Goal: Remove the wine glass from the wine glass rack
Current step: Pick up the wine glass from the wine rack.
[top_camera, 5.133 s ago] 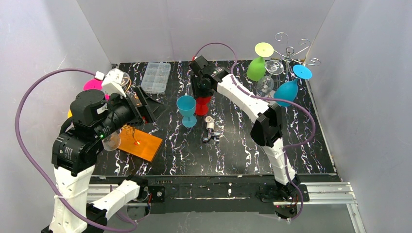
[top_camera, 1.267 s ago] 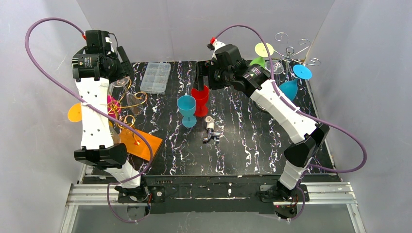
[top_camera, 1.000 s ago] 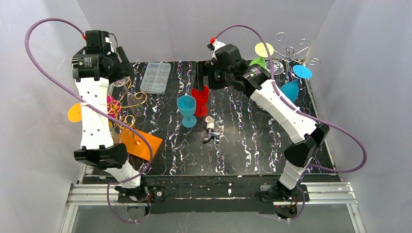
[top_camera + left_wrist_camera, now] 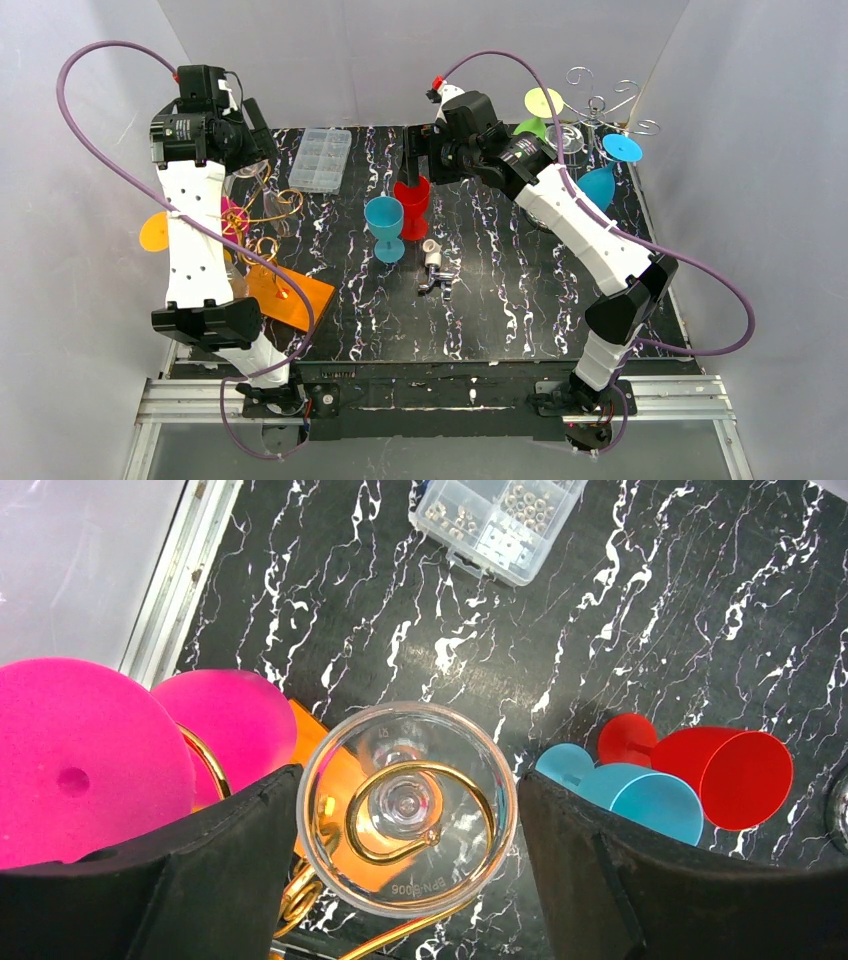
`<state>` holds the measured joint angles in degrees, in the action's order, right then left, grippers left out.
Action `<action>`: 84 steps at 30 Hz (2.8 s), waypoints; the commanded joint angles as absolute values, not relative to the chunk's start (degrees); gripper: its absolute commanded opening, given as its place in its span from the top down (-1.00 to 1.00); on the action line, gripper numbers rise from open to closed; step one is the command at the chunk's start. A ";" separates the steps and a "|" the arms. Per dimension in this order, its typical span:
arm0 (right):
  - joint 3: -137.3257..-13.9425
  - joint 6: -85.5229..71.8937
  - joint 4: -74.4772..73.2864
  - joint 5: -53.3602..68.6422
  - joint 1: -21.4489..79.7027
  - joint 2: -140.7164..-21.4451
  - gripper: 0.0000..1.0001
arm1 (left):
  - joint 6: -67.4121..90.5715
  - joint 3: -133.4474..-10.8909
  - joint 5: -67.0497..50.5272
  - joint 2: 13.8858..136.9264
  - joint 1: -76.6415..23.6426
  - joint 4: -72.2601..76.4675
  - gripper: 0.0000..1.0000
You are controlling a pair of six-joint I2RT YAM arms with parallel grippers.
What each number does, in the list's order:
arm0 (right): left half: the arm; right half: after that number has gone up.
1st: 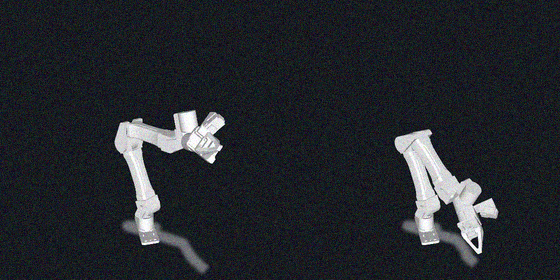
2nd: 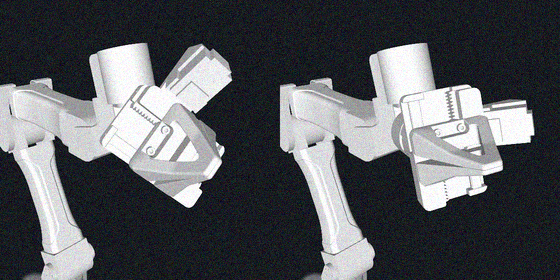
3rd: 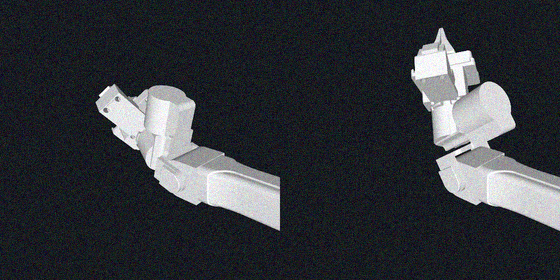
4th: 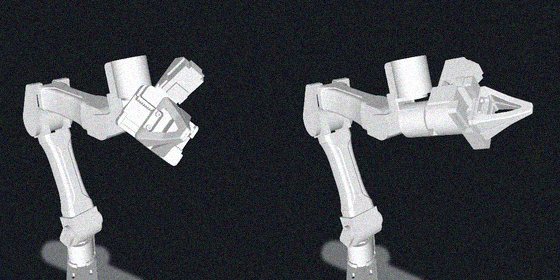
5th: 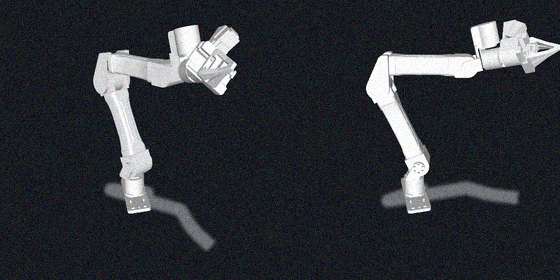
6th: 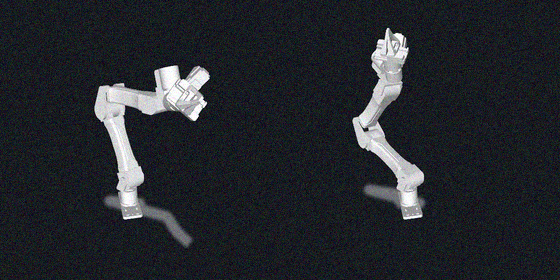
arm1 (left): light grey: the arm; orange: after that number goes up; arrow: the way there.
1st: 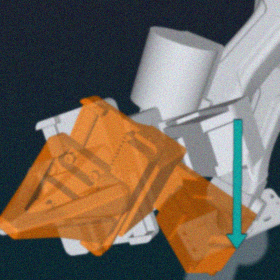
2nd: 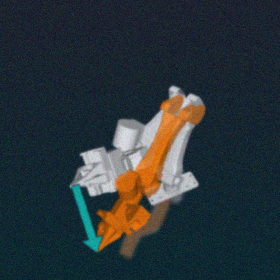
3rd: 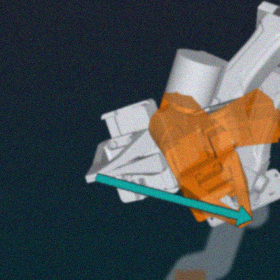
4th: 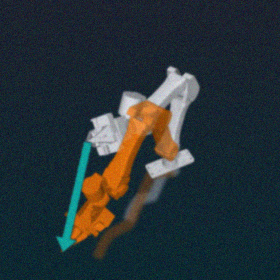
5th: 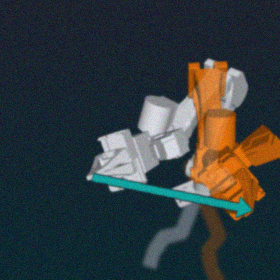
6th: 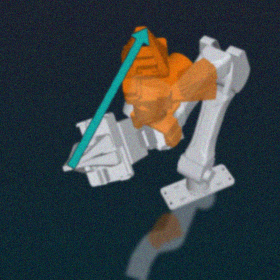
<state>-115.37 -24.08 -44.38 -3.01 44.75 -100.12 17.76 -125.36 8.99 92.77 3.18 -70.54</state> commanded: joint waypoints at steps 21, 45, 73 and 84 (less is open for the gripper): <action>-117.68 -23.97 -42.36 -3.48 44.85 -100.01 -0.97 | 16.67 -127.40 7.98 91.05 3.34 -72.33 0.01; -117.51 -24.26 -42.45 -3.25 44.90 -99.93 -0.97 | 15.16 -124.54 3.38 87.01 2.37 -71.17 0.14; -117.47 -24.53 -42.80 -2.81 44.91 -100.02 -0.97 | 15.81 -120.88 7.72 81.31 1.86 -71.83 0.18; -118.40 -24.70 -43.15 -2.46 44.90 -100.52 -0.97 | 16.08 -123.90 13.27 82.94 1.86 -72.95 0.19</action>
<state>-115.42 -24.29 -44.40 -2.79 44.75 -100.25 15.73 -121.14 9.80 83.26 2.04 -72.27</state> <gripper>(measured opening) 0.983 0.685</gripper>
